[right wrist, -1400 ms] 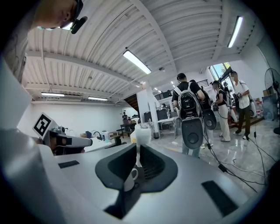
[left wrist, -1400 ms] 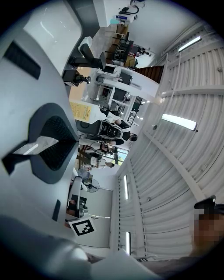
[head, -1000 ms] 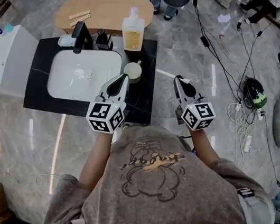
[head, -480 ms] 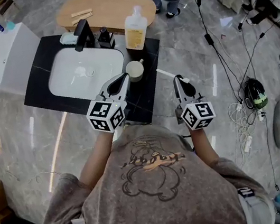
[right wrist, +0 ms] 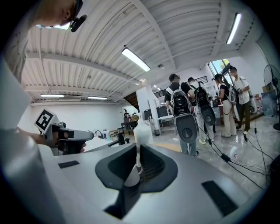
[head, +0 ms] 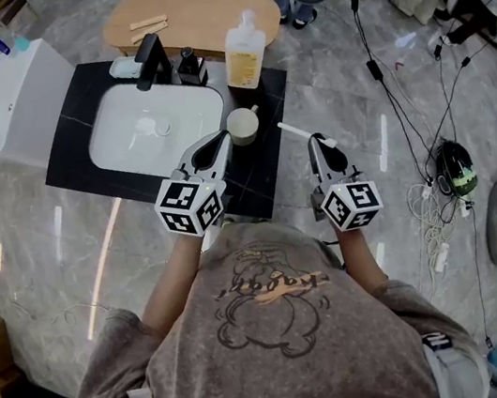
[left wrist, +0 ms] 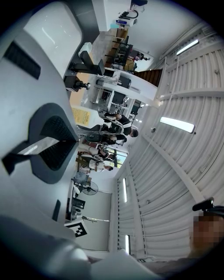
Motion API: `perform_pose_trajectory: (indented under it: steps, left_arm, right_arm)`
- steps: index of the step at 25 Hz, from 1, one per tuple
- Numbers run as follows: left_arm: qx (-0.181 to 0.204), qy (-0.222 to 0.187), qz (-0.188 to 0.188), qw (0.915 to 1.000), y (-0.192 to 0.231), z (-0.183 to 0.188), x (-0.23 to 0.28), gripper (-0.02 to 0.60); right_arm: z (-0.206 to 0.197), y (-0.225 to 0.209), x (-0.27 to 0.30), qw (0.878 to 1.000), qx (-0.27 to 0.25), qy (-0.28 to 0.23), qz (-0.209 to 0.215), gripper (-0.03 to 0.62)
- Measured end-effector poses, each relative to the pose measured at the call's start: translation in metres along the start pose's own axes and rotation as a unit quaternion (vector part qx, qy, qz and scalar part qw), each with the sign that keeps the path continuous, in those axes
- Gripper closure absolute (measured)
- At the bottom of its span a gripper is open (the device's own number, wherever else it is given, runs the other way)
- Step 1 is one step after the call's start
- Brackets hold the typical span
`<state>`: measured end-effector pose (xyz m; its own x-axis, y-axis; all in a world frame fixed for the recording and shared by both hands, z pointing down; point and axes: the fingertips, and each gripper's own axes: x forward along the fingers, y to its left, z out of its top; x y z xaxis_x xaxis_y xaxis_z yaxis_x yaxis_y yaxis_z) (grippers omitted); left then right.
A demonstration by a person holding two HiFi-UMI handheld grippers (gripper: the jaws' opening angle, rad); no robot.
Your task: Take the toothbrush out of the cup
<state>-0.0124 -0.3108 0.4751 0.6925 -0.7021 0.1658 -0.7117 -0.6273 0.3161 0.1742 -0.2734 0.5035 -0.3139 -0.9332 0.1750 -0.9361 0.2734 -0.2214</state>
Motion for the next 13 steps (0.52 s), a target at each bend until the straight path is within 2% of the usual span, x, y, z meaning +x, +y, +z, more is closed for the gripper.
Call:
perform_pose_trajectory:
  steps: [13]
  left_arm:
    - [-0.003,0.003,0.007,1.0,0.0019,-0.0039,-0.005,0.56]
  right_arm:
    - [-0.0011,0.0065,0.0049,1.0,0.003,-0.001,0.011,0.569]
